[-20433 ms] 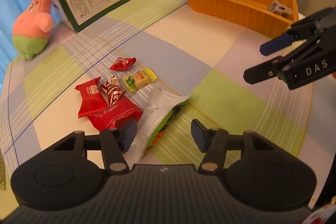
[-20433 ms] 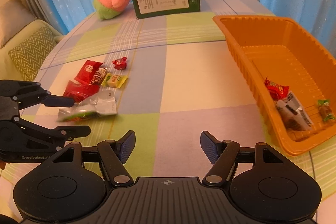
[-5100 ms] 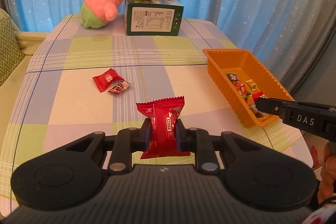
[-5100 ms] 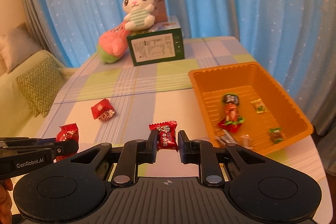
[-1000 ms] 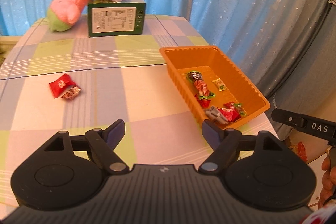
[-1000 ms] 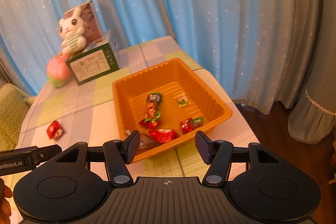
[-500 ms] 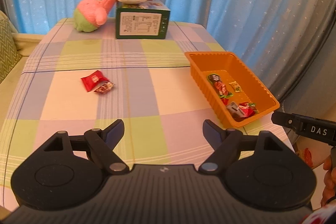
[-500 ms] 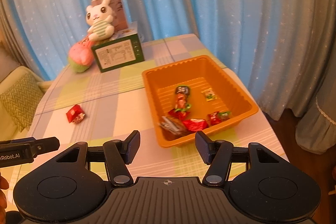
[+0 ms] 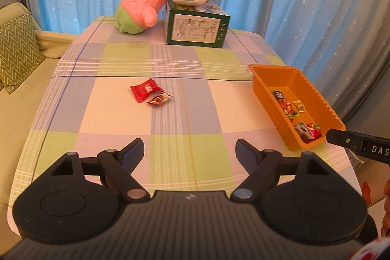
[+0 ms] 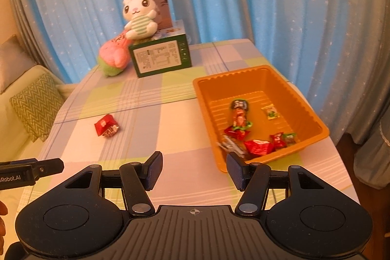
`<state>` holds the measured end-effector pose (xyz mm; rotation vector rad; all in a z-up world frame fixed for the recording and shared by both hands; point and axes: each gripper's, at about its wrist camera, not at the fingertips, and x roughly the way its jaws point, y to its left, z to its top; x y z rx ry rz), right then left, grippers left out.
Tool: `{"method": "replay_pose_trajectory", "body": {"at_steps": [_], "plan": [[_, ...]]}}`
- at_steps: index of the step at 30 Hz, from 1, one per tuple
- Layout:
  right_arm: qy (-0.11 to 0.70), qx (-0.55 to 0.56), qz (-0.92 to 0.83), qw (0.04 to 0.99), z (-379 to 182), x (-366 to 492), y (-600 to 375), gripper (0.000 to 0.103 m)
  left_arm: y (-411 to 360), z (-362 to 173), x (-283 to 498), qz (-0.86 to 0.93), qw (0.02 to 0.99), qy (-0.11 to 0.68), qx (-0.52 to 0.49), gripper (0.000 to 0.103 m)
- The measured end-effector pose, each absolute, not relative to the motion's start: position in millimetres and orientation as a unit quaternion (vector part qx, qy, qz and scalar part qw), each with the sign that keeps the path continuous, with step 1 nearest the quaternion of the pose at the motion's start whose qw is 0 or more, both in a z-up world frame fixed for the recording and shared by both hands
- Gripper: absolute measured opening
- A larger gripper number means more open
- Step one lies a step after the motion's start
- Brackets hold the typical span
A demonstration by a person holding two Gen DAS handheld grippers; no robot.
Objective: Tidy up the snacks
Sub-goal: 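Withdraw both tools from the tray toward the remaining red candies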
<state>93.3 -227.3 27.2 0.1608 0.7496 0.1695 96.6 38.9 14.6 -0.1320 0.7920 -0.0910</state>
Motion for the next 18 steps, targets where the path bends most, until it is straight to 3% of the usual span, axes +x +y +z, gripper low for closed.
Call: {"method": "replay_pose_trajectory", "body": {"at_steps": [18], "plan": [[0.377, 0.059, 0.111, 0.918, 8.7, 125.5, -179.8, 0.058, 76.8, -4.7, 125.7, -0.030, 0.915, 0.397, -0.060, 0.080]]}}
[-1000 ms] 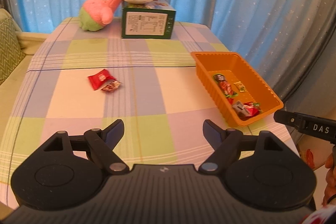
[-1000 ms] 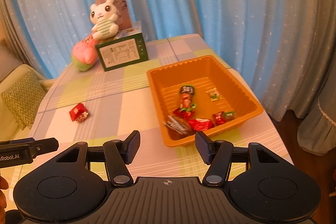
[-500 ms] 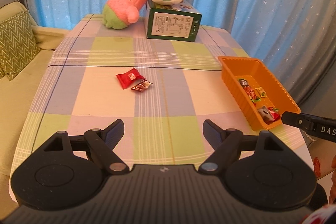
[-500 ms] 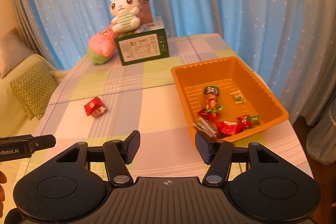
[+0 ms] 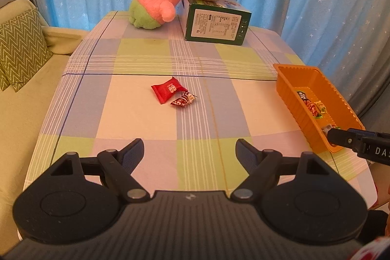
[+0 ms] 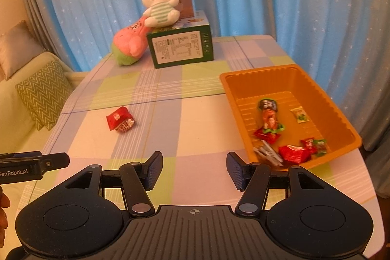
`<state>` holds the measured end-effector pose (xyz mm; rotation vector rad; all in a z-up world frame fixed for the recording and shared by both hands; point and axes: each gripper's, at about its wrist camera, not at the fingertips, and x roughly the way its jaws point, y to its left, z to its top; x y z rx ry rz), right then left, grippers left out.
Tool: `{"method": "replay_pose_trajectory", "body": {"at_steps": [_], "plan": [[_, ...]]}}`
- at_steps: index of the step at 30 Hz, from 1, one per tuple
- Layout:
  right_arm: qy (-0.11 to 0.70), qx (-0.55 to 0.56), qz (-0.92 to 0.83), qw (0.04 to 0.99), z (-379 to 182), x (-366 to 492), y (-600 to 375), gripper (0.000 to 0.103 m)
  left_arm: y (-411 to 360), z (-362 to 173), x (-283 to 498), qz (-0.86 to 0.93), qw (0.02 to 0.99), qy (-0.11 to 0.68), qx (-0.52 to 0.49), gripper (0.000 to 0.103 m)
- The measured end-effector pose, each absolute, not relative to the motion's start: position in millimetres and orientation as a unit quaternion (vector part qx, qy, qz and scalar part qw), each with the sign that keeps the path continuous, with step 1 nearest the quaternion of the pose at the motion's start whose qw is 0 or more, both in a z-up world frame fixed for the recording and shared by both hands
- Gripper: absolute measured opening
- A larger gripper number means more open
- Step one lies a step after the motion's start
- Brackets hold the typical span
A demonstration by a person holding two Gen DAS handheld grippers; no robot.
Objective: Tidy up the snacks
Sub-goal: 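Withdraw both tools from the tray toward the remaining red candies, then grasp the small red-and-white candy with the right tool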
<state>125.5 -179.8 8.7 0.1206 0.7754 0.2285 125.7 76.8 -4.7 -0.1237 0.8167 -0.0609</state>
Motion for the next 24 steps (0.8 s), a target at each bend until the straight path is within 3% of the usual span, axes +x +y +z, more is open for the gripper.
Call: {"method": "replay_pose_trajectory", "body": {"at_steps": [24], "plan": [[0.401, 0.095, 0.179, 0.893, -84.4, 249.2, -52.3, 0.058, 168.8, -66.6, 227.9, -0.012, 0.909, 0.415, -0.037, 0.080]]}}
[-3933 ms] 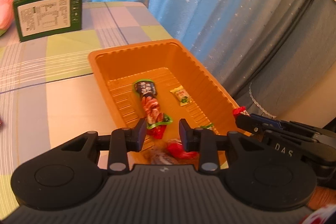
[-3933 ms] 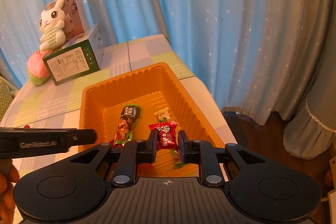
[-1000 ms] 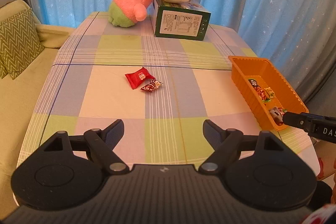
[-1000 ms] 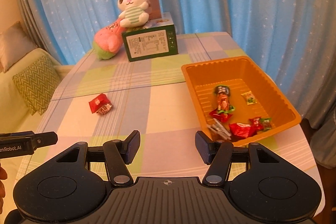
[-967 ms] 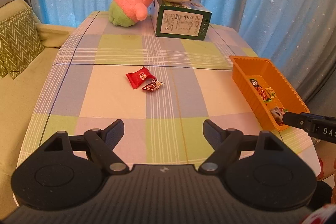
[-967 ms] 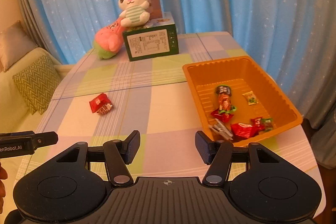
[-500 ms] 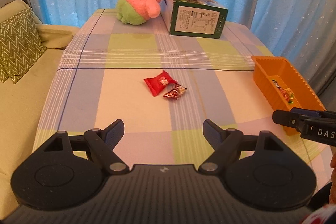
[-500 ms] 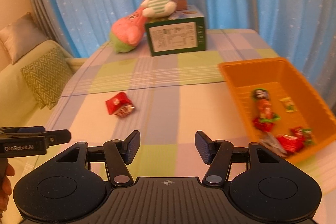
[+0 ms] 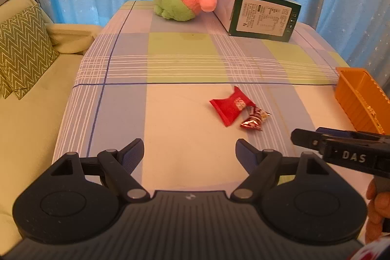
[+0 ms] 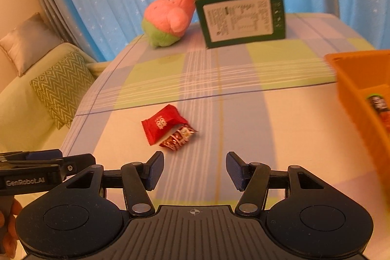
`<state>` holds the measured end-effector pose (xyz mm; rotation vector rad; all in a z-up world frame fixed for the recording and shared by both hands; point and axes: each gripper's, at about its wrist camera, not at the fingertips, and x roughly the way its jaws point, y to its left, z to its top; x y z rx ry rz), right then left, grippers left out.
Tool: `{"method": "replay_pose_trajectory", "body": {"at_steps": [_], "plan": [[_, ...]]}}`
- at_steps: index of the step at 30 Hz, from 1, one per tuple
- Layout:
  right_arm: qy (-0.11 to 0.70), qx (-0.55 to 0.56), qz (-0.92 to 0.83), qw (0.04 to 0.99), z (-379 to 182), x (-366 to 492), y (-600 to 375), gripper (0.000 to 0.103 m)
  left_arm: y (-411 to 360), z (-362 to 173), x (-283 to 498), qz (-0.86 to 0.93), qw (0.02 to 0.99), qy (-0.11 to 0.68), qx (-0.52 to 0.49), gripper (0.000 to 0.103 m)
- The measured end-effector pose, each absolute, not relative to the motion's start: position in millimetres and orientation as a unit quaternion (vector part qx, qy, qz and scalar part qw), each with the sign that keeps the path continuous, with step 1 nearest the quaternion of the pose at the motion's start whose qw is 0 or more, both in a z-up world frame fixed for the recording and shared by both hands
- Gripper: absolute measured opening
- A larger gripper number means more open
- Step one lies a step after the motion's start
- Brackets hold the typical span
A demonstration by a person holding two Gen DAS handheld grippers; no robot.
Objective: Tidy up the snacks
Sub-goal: 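Grasp the small red-and-white candy with the right tool, then grasp the red candy packet with the left tool while the right tool holds its candy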
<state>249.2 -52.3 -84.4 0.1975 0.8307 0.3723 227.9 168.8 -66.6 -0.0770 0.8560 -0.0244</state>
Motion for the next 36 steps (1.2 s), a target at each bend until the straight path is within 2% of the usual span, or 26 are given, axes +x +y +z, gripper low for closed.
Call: {"method": "replay_pose_trajectory", "body": {"at_steps": [2, 4, 14, 19, 22, 32, 36], "plan": [[0.401, 0.099, 0.182, 0.893, -94.3, 259.3, -44.1, 0.055, 173.7, -71.4, 233.7, -0.009, 0.909, 0.415, -0.038, 0.080], [0.401, 0.101, 0.182, 0.892, -102.4, 268.3, -37.1, 0.047, 177.6, -75.8, 239.1, -0.007, 0.909, 0.415, -0.039, 0.080], [0.405, 0.104, 0.177, 0.891, -119.5, 299.9, -14.4, 0.044, 188.8, -88.3, 258.7, -0.002, 0.909, 0.414, -0.044, 0.080], [0.402, 0.055, 0.168, 0.898, -123.0, 303.9, 3.7, 0.038, 189.1, -90.7, 262.3, -0.004, 0.909, 0.415, -0.042, 0.080], [0.396, 0.015, 0.172, 0.902, -125.4, 302.6, 11.3, 0.024, 186.6, -91.2, 263.0, -0.009, 0.908, 0.417, -0.034, 0.080], [0.386, 0.029, 0.158, 0.909, -115.6, 289.2, -39.1, 0.022, 150.5, -94.1, 289.3, -0.090, 0.911, 0.402, 0.028, 0.080], [0.385, 0.042, 0.140, 0.911, -110.9, 283.9, -62.5, 0.022, 125.9, -100.7, 307.0, -0.133, 0.903, 0.401, 0.074, 0.069]]}}
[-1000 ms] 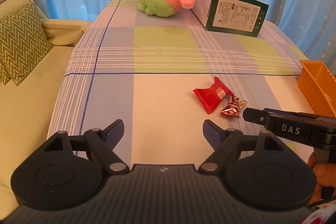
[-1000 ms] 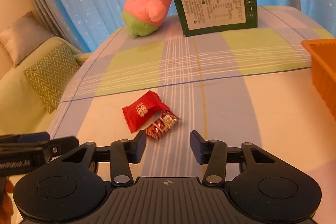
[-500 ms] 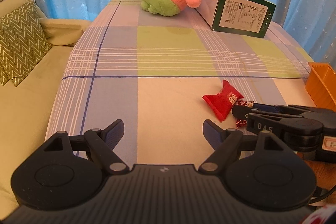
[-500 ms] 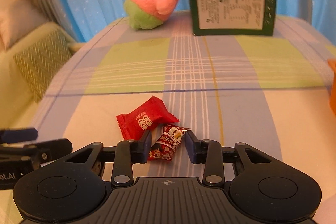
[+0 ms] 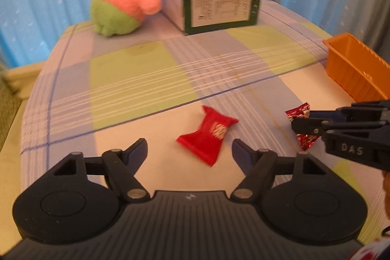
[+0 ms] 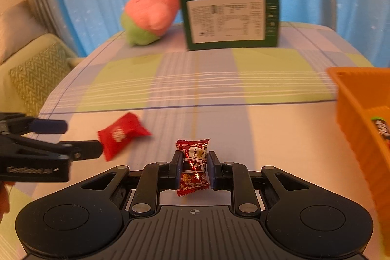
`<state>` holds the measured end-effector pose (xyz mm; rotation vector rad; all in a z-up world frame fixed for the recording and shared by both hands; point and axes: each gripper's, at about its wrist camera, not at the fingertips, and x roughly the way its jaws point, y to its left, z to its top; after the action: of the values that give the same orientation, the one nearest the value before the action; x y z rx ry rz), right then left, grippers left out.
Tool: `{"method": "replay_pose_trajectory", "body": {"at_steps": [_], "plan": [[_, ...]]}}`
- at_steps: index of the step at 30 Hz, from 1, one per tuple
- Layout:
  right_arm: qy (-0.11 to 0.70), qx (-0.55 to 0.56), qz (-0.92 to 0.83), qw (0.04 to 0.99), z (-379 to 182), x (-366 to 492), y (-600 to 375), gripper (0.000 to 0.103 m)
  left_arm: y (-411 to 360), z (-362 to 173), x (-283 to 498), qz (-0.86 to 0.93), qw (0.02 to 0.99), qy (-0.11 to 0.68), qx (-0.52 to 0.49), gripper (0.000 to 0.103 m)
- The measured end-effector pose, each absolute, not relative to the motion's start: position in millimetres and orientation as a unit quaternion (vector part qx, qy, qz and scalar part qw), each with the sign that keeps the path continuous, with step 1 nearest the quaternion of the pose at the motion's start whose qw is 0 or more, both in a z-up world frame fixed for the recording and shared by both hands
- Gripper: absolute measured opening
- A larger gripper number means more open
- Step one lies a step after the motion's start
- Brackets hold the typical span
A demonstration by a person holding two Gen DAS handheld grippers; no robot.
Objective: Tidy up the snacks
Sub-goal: 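Grasp the red candy packet with the left tool while the right tool holds its candy, then carry both held candies over the orange tray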
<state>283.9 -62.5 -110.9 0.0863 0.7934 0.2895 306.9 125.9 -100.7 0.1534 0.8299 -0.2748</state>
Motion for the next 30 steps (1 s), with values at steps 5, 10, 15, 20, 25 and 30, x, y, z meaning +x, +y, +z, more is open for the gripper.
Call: {"method": "replay_pose_trajectory", "body": {"at_steps": [5, 10, 15, 20, 25, 30], "plan": [[0.394, 0.055, 0.127, 0.908, -113.9, 281.1, -83.5, 0.022, 103.3, -108.2, 321.4, -0.155, 0.896, 0.397, 0.123, 0.061], [0.400, 0.062, 0.121, 0.906, -115.8, 278.7, -96.6, 0.021, 91.6, -113.9, 330.6, -0.169, 0.884, 0.410, 0.145, 0.044], [0.400, 0.069, 0.121, 0.906, -111.6, 276.8, -103.1, 0.021, 85.6, -116.6, 335.1, -0.159, 0.875, 0.432, 0.152, 0.024], [0.394, 0.074, 0.121, 0.908, -101.1, 272.4, -108.4, 0.021, 91.1, -109.8, 324.7, -0.141, 0.878, 0.447, 0.093, 0.022], [0.386, 0.079, 0.123, 0.911, -84.4, 259.5, -114.6, 0.021, 91.6, -98.1, 295.7, -0.118, 0.883, 0.454, 0.032, 0.022], [0.386, 0.082, 0.125, 0.910, -67.0, 236.9, -123.8, 0.021, 85.4, -80.9, 261.6, -0.096, 0.886, 0.453, -0.012, 0.022]]}}
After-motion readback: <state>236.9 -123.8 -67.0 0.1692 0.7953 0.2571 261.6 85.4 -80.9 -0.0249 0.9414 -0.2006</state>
